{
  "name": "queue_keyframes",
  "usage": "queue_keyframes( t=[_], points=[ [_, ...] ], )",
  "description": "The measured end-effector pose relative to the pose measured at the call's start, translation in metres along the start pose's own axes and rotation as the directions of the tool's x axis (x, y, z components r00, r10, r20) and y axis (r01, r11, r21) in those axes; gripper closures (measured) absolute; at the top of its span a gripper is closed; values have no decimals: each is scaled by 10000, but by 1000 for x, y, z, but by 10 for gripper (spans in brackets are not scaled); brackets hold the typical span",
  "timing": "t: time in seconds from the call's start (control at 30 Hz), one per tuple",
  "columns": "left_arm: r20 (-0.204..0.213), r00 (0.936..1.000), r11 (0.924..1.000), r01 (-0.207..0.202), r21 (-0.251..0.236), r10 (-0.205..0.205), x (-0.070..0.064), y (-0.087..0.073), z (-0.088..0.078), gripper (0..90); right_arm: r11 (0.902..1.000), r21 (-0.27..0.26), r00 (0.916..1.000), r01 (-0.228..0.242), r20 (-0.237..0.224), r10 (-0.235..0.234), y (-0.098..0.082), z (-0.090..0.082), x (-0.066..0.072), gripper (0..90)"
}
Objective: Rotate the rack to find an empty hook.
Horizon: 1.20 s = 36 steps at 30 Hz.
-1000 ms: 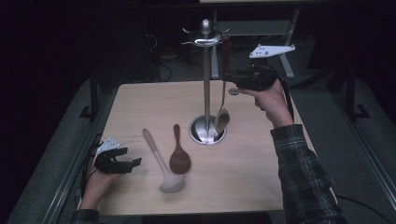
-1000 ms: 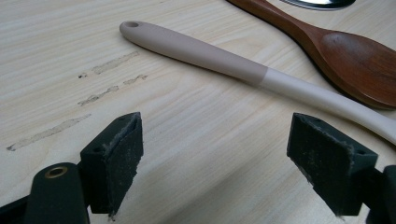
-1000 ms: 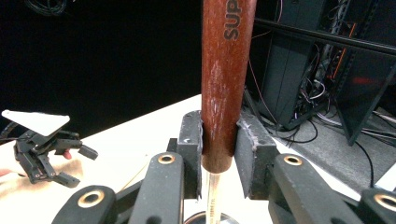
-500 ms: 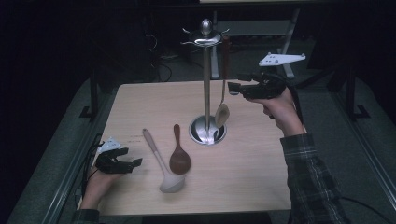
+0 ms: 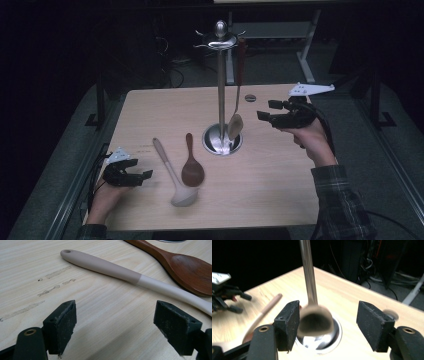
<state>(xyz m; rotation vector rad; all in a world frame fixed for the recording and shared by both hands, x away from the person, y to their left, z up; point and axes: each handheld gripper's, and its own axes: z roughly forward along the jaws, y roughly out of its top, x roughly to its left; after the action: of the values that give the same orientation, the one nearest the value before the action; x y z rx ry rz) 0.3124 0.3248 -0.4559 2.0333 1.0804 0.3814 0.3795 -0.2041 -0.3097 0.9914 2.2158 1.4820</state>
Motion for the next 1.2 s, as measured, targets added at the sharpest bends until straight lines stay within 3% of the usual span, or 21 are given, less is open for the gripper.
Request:
queue_keyframes(
  t=[0.07, 0.1, 0.27, 0.5, 0.67, 0.73, 0.87, 1.0, 1.03, 1.1, 1.17, 1.2],
  points=[
    [-47, 9999, 9998, -136, 139, 137, 1, 0, -1, 180, 9999, 90, 10000, -84, 24, 83, -11, 1, -2, 340],
    [-79, 9999, 9999, -93, 128, 94, 1, 0, -1, 174, 9996, 223, 9997, -166, 154, 163, -22, 2, -3, 335],
    [-195, 9998, 10000, 28, 73, -27, -1, 0, 0, 155, 9986, 423, 9987, -329, 397, 312, -45, 3, -7, 321],
    [107, 9997, 9997, 211, -96, -209, -6, 6, -7, 165, 9947, 941, 9972, -417, 653, 356, -90, 4, -8, 293],
    [588, 9981, 9991, 195, -382, -172, -16, 19, -16, 225, 9936, 956, 9951, -605, 844, 524, -108, 5, -5, 287],
    [689, 9976, 9989, 79, -467, -46, -21, 26, -18, 314, 9921, 1089, 9946, -627, 890, 531, -114, 5, -2, 280],
    [942, 9955, 9987, -48, -503, 96, -34, 42, -20, 369, 9897, 1328, 9956, -538, 827, 430, -121, 2, 3, 277],
    [1504, 9886, 9995, -42, -312, 88, -41, 58, -19, 474, 9898, 1316, 9958, -547, 804, 444, -127, -2, 4, 278],
    [1771, 9841, 9998, -69, -190, 102, -44, 69, -18, 557, 9896, 1322, 9956, -573, 818, 467, -130, -3, 4, 278],
    [1891, 9818, 9998, -167, -123, 187, -46, 76, -17, 587, 9883, 1387, 9953, -629, 817, 519, -131, -3, 4, 277],
    [2081, 9771, 9989, -465, 13, 452, -50, 93, -16, 695, 9860, 1501, 9947, -724, 827, 605, -137, -5, 5, 275],
    [2081, 9771, 9989, -465, 13, 452, -50, 93, -16, 733, 9860, 1501, 9947, -724, 827, 605, -137, -5, 5, 275]
  ],
)
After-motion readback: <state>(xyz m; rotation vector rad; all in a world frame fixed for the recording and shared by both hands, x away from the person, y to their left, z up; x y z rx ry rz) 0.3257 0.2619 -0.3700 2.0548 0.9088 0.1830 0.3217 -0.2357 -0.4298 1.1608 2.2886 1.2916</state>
